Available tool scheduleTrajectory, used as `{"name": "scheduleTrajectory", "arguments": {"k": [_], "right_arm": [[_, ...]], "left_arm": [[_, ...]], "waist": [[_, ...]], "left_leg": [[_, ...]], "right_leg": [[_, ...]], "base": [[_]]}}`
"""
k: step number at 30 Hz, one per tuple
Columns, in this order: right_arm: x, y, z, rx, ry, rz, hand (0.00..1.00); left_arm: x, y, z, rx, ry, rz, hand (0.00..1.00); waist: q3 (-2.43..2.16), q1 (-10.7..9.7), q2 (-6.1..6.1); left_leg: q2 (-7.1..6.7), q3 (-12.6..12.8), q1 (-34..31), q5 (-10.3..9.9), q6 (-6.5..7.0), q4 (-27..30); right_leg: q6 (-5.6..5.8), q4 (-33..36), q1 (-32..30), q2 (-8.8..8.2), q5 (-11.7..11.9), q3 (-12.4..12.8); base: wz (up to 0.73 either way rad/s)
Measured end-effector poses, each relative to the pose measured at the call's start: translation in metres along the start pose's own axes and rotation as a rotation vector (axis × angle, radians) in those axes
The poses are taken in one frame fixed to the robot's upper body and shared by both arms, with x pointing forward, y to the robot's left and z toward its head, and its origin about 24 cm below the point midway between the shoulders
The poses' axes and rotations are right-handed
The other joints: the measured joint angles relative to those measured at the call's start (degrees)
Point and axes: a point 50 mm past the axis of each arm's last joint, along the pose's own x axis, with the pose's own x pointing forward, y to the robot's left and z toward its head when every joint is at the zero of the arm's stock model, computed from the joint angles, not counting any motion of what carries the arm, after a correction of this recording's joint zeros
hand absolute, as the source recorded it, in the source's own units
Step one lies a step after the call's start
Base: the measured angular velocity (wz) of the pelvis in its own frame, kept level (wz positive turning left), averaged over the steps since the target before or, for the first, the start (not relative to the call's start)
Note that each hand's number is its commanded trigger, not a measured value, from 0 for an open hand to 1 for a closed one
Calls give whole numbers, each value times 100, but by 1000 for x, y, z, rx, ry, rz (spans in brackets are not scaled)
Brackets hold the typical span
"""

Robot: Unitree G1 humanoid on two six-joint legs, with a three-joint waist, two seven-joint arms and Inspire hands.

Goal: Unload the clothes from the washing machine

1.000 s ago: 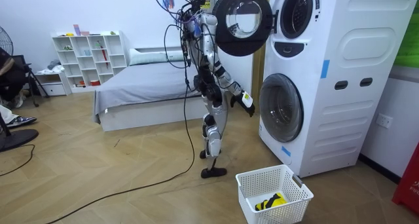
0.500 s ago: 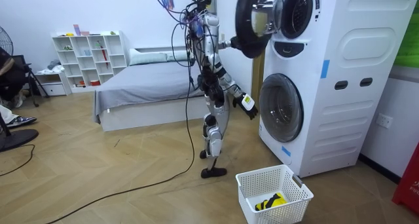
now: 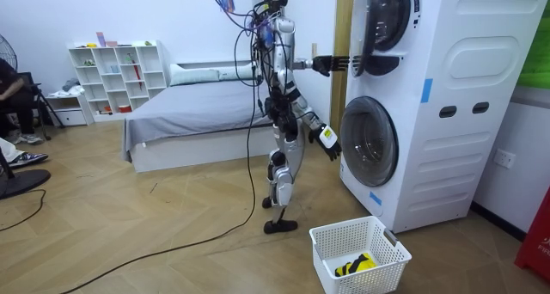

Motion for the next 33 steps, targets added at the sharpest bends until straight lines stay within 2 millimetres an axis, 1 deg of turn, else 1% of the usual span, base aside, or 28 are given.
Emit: {"name": "scheduleTrajectory", "arguments": {"k": [2,4,5,10,12,13,16,19,21,23,24,25,26,27,28,29,30,31,32,33], "right_arm": [[1,1,-1,-3,9,6,0],[1,3,-1,-9,11,13,0],[1,4,-1,-15,10,18,0],[0,6,-3,-26,19,28,0],[0,7,-4,-24,21,28,0],[0,9,-4,-21,23,29,0],[0,18,-2,-4,26,45,0],[1,20,0,-2,21,53,0],[2,21,2,-8,27,63,0],[3,21,5,-11,20,74,0],[2,23,5,-10,17,83,0],[2,24,5,-5,21,88,0],[2,24,5,2,25,89,0],[2,24,4,12,31,90,0],[2,25,3,42,40,92,0],[1,27,1,81,51,97,0],[1,28,0,98,55,98,0],[0,28,-4,135,71,99,0],[-1,29,-9,166,98,98,0],[-1,29,-12,183,110,95,0]], "left_arm": [[0,0,-4,-3,18,6,0],[-1,0,-6,-5,23,7,0],[-1,0,-6,-7,23,7,0],[0,-2,-9,-18,37,25,0],[1,-3,-10,-32,39,47,0],[2,-4,-11,-42,37,62,0],[10,-9,-19,-70,62,88,0],[14,-17,-25,-82,87,86,0],[14,-22,-33,-85,115,77,0],[11,-25,-46,-88,176,79,0],[8,-26,-58,-92,230,79,0],[2,-28,-72,-95,296,77,0],[-1,-29,-80,-94,333,75,0],[-10,-33,-97,-77,416,64,0],[-22,-36,-116,-59,515,61,0],[-40,-38,-136,-35,625,64,0],[-50,-39,-144,-22,676,67,0],[-71,-40,-159,-2,774,78,0],[-96,-40,-174,-7,883,103,0],[-109,-39,-179,-14,932,124,0]], "waist": [[0,-67,2],[3,-82,4],[7,-90,4],[34,-104,-18],[38,-107,-25],[43,-117,-33],[49,-116,-75],[51,-116,-98],[43,-100,-108],[37,-103,-119],[43,-101,-137],[28,-104,-149],[14,-101,-142],[13,-77,-146],[21,-73,-174],[-13,-66,-214],[-22,-60,-227],[-20,-36,-252],[-32,-9,-265],[-32,16,-272]], "left_leg": [[13,24,14,-6,-6,-1],[26,28,12,-10,-14,-2],[50,42,13,-15,-21,-1],[73,113,85,-23,-36,-45],[71,155,121,-22,-36,-70],[65,176,155,-22,-37,-92],[63,219,187,-21,-40,-104],[77,338,190,-26,-49,-123],[79,401,199,-27,-49,-132],[84,448,210,-27,-49,-134],[89,466,217,-29,-52,-137],[90,467,219,-31,-55,-137],[92,466,223,-32,-57,-135],[93,465,246,-37,-64,-137],[93,467,289,-38,-66,-143],[102,465,312,-54,-90,-148],[111,457,321,-69,-107,-148],[123,457,355,-86,-120,-157],[140,451,384,-113,-133,-160],[152,450,404,-135,-140,-161]], "right_leg": [[-6,0,-4,16,4,42],[-17,2,-27,28,11,60],[-29,1,-36,40,17,75],[-37,1,-22,62,19,106],[-61,1,-20,58,9,118],[-96,0,-13,56,0,151],[-132,-9,-1,58,-24,206],[-136,-11,-55,66,-27,308],[-134,-8,-75,68,-27,371],[-134,-3,-89,71,-26,413],[-134,-3,-92,71,-26,418],[-134,-2,-93,73,-27,422],[-134,-4,-91,75,-27,428],[-136,-8,-73,77,-27,435],[-140,-17,-31,78,-30,433],[-152,-21,-17,85,-41,436],[-158,-21,-17,94,-45,438],[-163,-28,8,109,-48,460],[-167,-24,29,130,-51,489],[-170,-25,35,144,-52,508]], "base": [[-8],[-8],[-11],[-10],[-13],[-13],[-11],[-17],[-16],[-12],[-6],[-5],[-5],[-4],[-5],[-4],[-7],[-9],[-12],[-19]]}}
